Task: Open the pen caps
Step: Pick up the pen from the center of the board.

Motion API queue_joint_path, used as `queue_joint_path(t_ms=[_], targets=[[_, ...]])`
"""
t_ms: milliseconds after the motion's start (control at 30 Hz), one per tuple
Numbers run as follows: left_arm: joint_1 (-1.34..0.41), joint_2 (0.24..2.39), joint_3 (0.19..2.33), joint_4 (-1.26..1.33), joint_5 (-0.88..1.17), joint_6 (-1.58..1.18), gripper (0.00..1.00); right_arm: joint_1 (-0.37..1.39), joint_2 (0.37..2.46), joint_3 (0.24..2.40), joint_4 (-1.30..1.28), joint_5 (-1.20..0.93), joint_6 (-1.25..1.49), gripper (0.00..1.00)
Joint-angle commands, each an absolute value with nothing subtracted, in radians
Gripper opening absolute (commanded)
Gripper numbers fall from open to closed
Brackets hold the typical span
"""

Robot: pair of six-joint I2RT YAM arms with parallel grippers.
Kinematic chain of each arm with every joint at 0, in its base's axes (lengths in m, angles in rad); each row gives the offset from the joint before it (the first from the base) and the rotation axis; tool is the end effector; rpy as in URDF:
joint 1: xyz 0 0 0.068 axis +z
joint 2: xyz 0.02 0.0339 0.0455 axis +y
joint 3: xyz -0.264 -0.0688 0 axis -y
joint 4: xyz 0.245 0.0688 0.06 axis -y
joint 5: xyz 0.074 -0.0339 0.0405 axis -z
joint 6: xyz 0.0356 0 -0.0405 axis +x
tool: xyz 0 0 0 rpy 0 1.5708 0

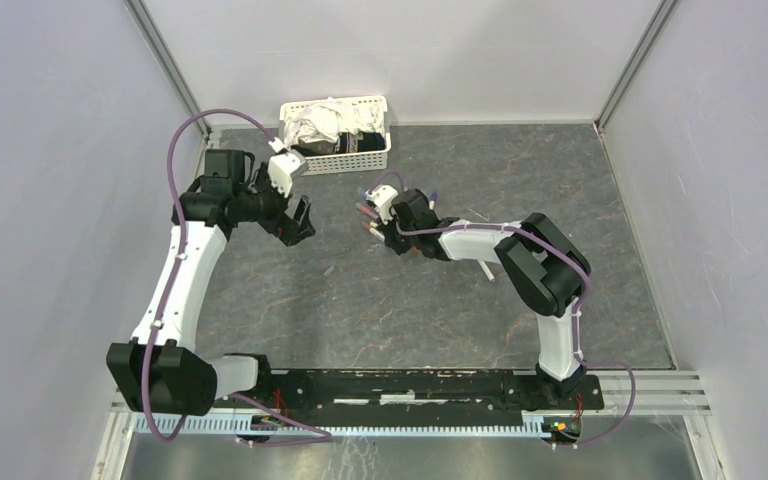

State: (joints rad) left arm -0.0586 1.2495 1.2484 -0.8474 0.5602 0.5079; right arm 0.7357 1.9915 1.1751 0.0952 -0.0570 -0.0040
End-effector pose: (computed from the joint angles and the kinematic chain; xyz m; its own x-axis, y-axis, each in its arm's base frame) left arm 0.2490 -0.0336 0.3456 -0.4598 0.4397 -0.7715 0.7140 0.6996 -0.0268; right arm 0.3112 0.2844 0.1447 -0.4867 -0.4460 -0.7512 -0.7037 0.7097 0.0346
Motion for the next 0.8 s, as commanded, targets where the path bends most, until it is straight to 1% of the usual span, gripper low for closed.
queue_joint_path(t_ms=[0,33,100,233,367,567,767], targets=[[-0.057,1.218,1.182,-0.909,0.641,0.664,1.00,0.755,1.987,1.146,0.097,-0.102,-0.027,0.03],[-0.059,1.218,1.164,-0.923,0.653,0.706,1.00,0.755,1.968,1.136,0.104,-0.130,-0.031,0.00],[-0.058,1.218,1.124,-0.949,0.685,0.798,1.00,0.749,1.917,1.109,0.123,-0.223,-0.032,0.00],[-0.063,1.216,1.055,-0.994,0.759,0.970,1.00,0.716,1.823,1.074,0.135,-0.506,-0.006,0.00],[-0.097,1.222,1.041,-1.015,0.794,1.042,1.00,0.712,1.773,1.067,0.085,-0.680,-0.017,0.00],[-0.182,1.257,1.040,-1.020,0.806,1.098,0.97,0.713,1.752,1.067,0.031,-0.869,-0.021,0.00],[-0.197,1.313,1.064,-1.045,0.840,1.164,0.92,0.714,1.752,1.098,0.003,-0.936,-0.030,0.00]])
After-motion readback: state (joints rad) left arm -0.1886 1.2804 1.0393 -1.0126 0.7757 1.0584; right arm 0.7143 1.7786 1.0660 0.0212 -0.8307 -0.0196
